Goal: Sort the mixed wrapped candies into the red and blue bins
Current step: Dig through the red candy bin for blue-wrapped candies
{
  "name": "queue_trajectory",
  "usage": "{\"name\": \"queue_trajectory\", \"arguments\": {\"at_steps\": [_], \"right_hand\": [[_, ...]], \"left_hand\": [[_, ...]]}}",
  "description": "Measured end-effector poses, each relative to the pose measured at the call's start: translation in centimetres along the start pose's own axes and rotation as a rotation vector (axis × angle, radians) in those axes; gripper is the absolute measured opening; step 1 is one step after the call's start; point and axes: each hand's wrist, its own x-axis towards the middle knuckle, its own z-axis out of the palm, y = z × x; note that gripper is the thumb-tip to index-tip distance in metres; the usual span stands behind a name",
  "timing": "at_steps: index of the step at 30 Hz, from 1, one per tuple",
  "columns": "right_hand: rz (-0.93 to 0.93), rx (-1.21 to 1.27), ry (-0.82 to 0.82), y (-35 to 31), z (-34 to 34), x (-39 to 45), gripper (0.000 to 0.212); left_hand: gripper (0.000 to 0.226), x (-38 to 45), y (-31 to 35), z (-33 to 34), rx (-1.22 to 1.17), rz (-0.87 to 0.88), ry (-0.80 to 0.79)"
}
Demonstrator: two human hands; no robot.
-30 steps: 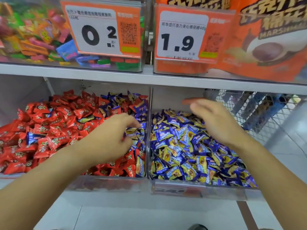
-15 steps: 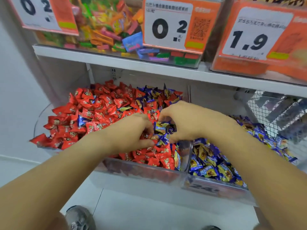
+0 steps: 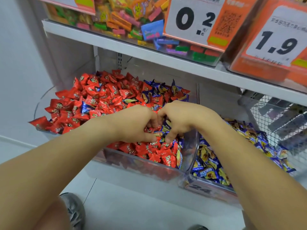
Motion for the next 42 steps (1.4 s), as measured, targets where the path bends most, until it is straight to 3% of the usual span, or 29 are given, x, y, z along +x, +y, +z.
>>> {"name": "queue_trajectory", "arguments": {"at_steps": [6,10,16,21,23,26,28,30,33,36,39,42], "right_hand": [[-0.017,0.173,0.006,1.5,-0.2,-0.3,0.039],[-0.089,0.2,0.146,2.7,-1.2,-1.4,0.03],[-0.164,0.297,0.214,3.4,-1.2,-2.9,0.034],[-0.234,0.407,0.299,5.0,-1.2,-4.3,0.041],[-0.24,0.456,0.331,5.4,-1.1,-4.9,0.045],[-0.264,0.571,0.41,5.3,-0.7,-5.5,0.045],[-0.298,0.645,0.448,5.0,-0.2,-5.4,0.043],[-0.312,0.676,0.463,4.6,0.4,-5.1,0.041],[-0.295,0.67,0.44,3.9,0.8,-4.6,0.036],[-0.26,0.693,0.433,3.6,0.7,-4.7,0.022],[-0.214,0.543,0.447,3.8,0.1,-4.9,0.013],[-0.164,0.457,0.375,3.4,-0.5,-4.3,0.022]], "left_hand": [[0.047,-0.1,1.1,0.6,-0.004,-0.046,0.103],[0.057,0.0,1.5,1.3,0.051,-0.081,0.184],[0.067,0.5,1.3,1.8,0.016,-0.087,0.23],[0.06,0.6,1.1,1.8,-0.039,-0.059,0.233],[0.069,0.4,1.2,1.2,-0.159,-0.074,0.226],[0.078,-0.5,2.1,-0.6,-0.555,-0.08,0.229],[0.07,-0.9,3.0,-1.4,-0.857,-0.082,0.227],[0.046,-0.8,4.0,-1.1,-1.015,-0.107,0.22],[0.022,-0.5,3.9,-0.3,-1.032,-0.182,0.254],[0.022,-0.3,2.6,-0.5,-1.109,-0.303,0.294],[0.019,-0.9,1.4,-1.6,-1.13,-0.4,0.316],[0.014,-1.6,0.4,-2.1,-0.982,-0.415,0.258]]}}
